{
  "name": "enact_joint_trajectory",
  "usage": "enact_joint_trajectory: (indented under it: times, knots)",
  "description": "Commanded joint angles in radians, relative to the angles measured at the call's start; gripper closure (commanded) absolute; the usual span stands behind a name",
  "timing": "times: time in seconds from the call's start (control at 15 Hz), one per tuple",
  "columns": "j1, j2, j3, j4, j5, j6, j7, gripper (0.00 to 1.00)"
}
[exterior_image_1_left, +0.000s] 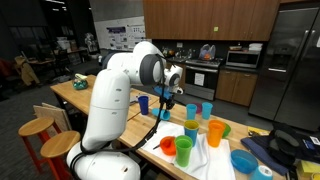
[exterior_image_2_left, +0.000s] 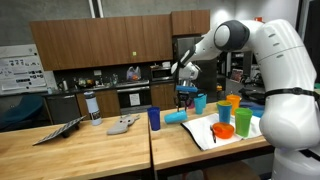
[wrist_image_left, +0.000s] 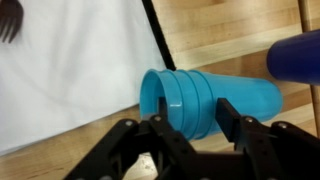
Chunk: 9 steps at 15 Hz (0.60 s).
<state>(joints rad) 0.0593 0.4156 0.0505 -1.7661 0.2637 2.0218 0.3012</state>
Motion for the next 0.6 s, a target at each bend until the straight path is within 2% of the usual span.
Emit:
enact_joint_trajectory:
  times: [0.0, 0.53]
  knots:
    - [0.006, -0.100, -0.029, -0.033, -0.103, -0.165, -0.015, 0.73]
    - [0.009, -0.251, -0.051, -0.018, -0.359, -0.397, -0.009, 0.73]
